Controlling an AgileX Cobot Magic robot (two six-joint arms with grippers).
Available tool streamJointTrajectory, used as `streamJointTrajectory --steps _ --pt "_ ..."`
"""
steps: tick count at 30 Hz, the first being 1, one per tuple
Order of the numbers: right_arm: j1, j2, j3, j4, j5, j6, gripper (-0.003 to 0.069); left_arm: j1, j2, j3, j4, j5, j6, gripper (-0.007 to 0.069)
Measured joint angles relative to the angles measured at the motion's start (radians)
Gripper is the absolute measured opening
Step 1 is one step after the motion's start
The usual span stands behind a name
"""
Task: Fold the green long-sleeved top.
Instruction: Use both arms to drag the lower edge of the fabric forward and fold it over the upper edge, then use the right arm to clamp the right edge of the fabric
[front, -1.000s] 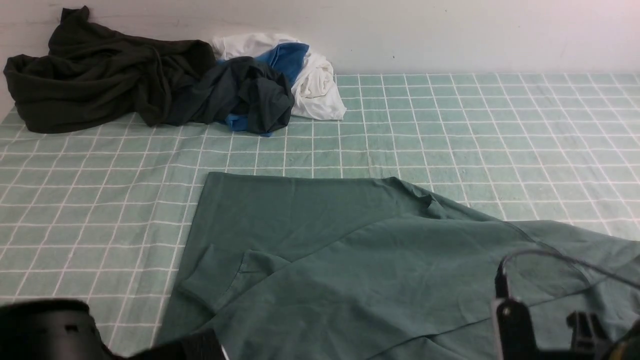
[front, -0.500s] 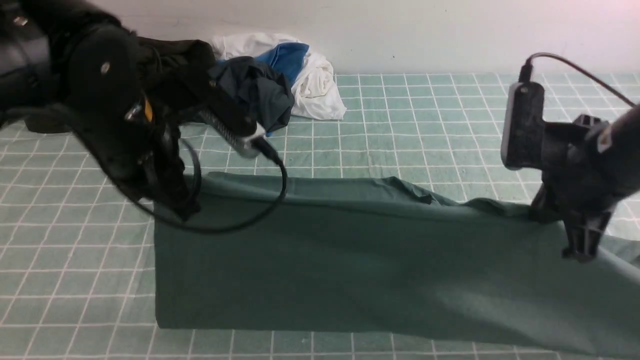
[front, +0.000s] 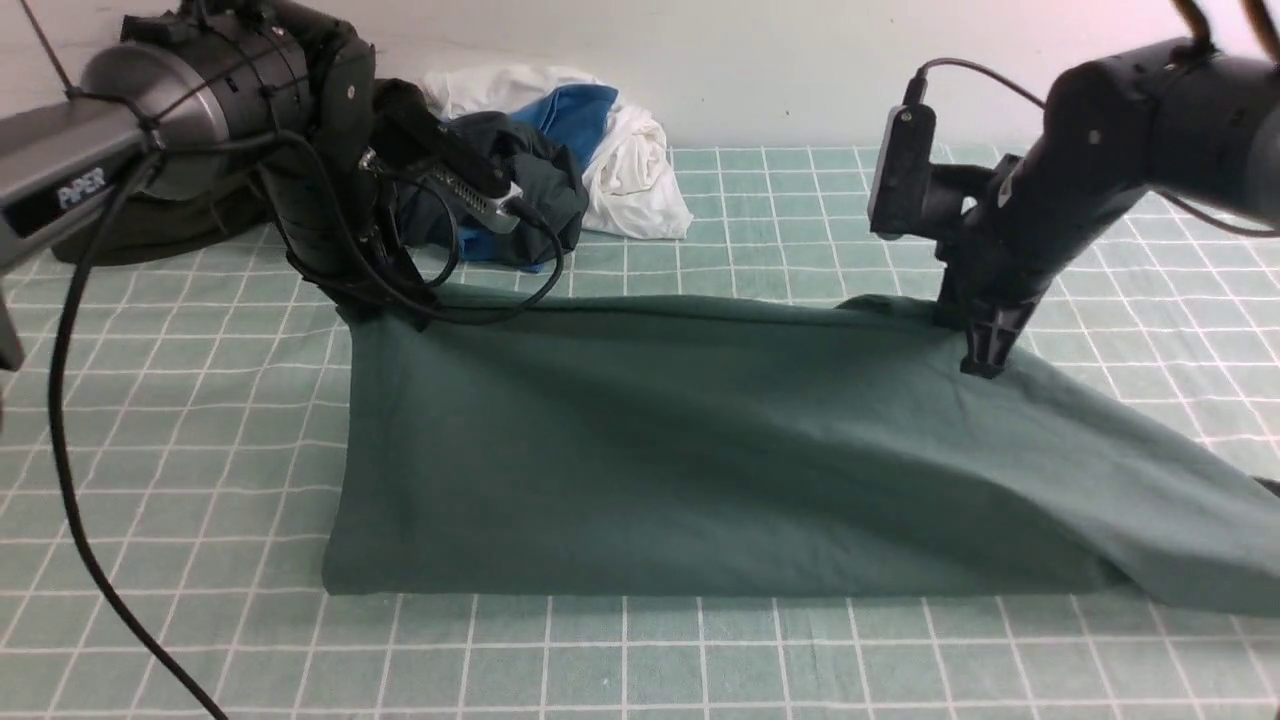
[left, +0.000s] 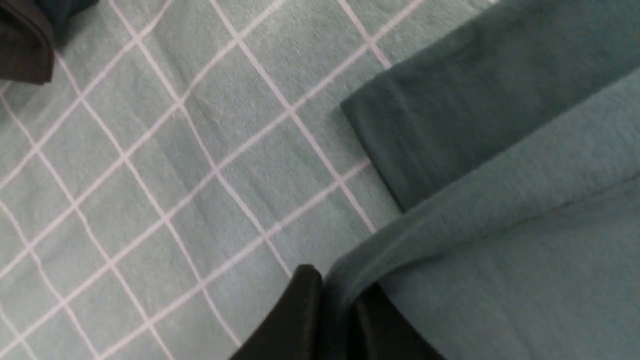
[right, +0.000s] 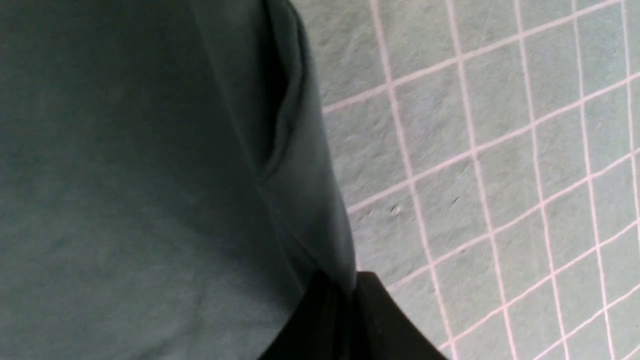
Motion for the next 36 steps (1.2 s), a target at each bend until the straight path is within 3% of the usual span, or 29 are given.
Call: streamJointTrajectory --steps 6,7,8,10,12,17,22,25,29,36 --pt "-0.033 0.079 -0.063 -0.015 -0.048 0.169 0.0122 0.015 0.079 -0.032 0.002 -0.086 -0.004 0.0121" --pt "-0.049 0.083 -0.079 -0.028 -0.043 0.248 0.0185 0.018 0.093 -0.040 0.005 -0.099 -0.019 0.0176" --pt "-0.051 0.083 -0.084 -0.030 -0.038 0.270 0.0192 0.018 0.094 -0.040 0.005 -0.100 -0.022 0.0183" --pt "-0.067 0.071 -0.133 -0.061 0.038 0.403 0.0286 0.018 0.098 -0.067 0.007 -0.091 -0.080 0.0274" --pt "-0.078 0.050 -0.171 -0.070 0.131 0.498 0.0334 0.018 0.098 -0.107 0.007 -0.051 -0.122 0.0330" --pt "-0.127 -0.028 -0.198 -0.040 0.347 0.634 0.0372 0.019 0.093 -0.224 -0.108 0.149 -0.170 0.0391" --pt "-0.191 -0.076 -0.168 0.049 0.375 0.706 0.0360 0.012 0.088 -0.229 -0.291 0.256 -0.102 0.0340" --pt "-0.227 -0.164 -0.048 0.088 0.376 0.734 0.0346 -0.009 0.088 -0.180 -0.357 0.260 -0.045 0.0218" --pt "-0.232 -0.298 0.156 0.049 0.376 0.803 0.0337 -0.021 0.078 -0.051 -0.384 0.258 -0.027 0.0048" --pt "-0.271 -0.445 0.482 -0.056 0.286 0.921 0.0337 -0.019 -0.010 0.156 -0.403 0.211 0.006 -0.0003"
